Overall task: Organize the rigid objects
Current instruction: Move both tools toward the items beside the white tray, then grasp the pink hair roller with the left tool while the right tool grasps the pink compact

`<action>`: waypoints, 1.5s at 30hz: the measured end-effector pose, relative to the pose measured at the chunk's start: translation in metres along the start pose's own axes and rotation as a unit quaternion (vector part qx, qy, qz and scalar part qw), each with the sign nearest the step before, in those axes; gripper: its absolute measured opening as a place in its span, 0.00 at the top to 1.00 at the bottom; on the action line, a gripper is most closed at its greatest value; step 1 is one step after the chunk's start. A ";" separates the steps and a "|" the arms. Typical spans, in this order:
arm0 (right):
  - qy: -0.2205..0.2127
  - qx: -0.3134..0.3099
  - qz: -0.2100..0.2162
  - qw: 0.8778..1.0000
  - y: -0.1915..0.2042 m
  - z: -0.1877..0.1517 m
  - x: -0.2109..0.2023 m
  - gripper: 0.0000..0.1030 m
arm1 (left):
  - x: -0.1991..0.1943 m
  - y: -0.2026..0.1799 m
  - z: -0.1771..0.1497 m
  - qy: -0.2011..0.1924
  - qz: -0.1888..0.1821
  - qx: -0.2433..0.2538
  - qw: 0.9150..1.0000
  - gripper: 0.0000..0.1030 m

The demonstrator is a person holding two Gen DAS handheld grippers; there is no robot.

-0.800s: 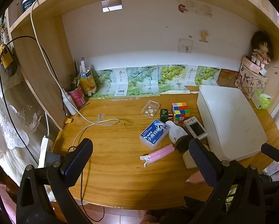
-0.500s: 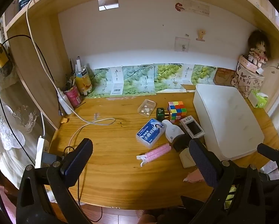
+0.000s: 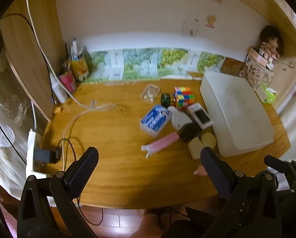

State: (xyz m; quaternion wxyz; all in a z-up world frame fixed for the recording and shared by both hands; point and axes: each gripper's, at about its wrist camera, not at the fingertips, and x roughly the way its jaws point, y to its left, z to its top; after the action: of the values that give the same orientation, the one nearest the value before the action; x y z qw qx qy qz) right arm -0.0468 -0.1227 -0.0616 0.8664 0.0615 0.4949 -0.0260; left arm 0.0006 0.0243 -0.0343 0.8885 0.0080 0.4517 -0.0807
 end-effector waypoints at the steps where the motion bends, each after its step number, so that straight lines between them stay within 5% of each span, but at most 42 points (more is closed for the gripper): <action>1: 0.007 0.003 -0.001 1.000 0.002 -0.003 0.002 0.00 | 0.002 0.002 -0.002 0.006 -0.004 0.000 1.000 0.01; 14: 0.077 0.073 0.012 0.994 0.010 -0.025 0.030 0.00 | 0.026 0.015 -0.008 0.062 -0.011 0.046 0.997 0.01; 26: 0.109 0.186 0.034 0.976 -0.029 -0.028 0.061 0.00 | 0.074 0.003 0.006 0.135 0.013 0.099 0.986 0.01; 38: 0.188 0.323 0.049 0.926 -0.070 -0.010 0.119 0.03 | 0.141 -0.010 0.034 0.243 -0.004 0.121 0.963 0.01; 45: 0.237 0.336 0.034 0.911 -0.074 -0.010 0.141 0.09 | 0.183 -0.022 0.034 0.301 -0.012 0.130 0.945 0.01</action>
State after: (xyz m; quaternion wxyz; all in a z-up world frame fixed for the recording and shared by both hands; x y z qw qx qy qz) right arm 0.0086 -0.1924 -0.1943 0.6523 0.3706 0.6450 -0.1456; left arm 0.1303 -0.0255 -0.1595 0.7017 0.1417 0.6834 -0.1430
